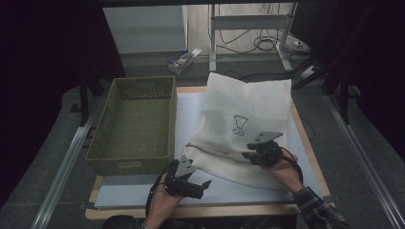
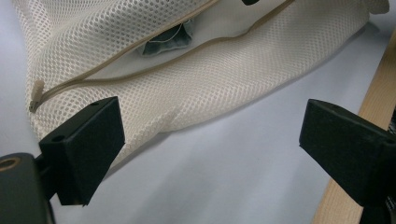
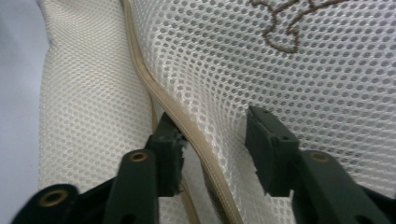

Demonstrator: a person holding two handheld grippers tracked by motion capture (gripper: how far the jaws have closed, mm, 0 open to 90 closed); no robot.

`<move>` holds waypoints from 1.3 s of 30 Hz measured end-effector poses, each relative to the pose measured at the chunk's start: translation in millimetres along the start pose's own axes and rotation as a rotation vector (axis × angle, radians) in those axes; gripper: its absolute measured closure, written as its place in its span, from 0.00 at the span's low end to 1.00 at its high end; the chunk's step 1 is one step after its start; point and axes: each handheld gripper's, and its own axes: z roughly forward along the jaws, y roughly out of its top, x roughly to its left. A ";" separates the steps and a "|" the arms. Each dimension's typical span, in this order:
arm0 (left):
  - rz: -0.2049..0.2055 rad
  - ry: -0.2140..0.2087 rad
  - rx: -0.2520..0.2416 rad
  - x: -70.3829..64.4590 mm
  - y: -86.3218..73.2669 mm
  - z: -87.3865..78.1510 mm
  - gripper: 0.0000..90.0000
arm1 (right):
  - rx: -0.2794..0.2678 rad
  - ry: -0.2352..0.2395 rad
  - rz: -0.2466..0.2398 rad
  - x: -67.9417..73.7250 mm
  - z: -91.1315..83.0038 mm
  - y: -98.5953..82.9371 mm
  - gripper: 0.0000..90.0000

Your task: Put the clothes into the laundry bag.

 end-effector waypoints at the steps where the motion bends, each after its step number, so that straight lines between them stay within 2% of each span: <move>1: 0.000 0.000 0.000 0.0 0.0 0.0 0.07 | -0.001 0.004 0.003 0.8 0.3 0.4 0.58; 11: -0.005 0.001 -0.003 1.7 -0.8 -0.6 0.07 | -0.012 0.028 -0.002 3.3 2.6 3.8 0.39; 12: -0.005 0.001 -0.002 1.9 -0.8 -0.7 0.07 | -0.014 0.028 0.002 2.7 3.4 4.1 0.34; 17: -0.005 0.001 -0.002 2.7 -1.0 -1.2 0.07 | -0.022 0.032 0.013 2.0 4.5 4.4 0.27; 21: -0.002 0.002 -0.001 2.7 -1.2 -1.5 0.07 | -0.029 0.040 0.005 2.1 4.8 4.6 0.21; 22: 0.009 0.007 0.006 2.9 -1.3 -1.9 0.07 | -0.032 0.042 -0.003 2.5 5.0 4.7 0.19; 31: 0.024 0.012 0.006 2.4 -1.2 -3.6 0.06 | -0.059 0.070 -0.010 6.2 -1.9 6.8 0.10; 39: 0.037 0.000 0.009 1.2 -1.4 -4.7 0.05 | -0.080 0.068 -0.019 8.1 -7.6 4.8 0.05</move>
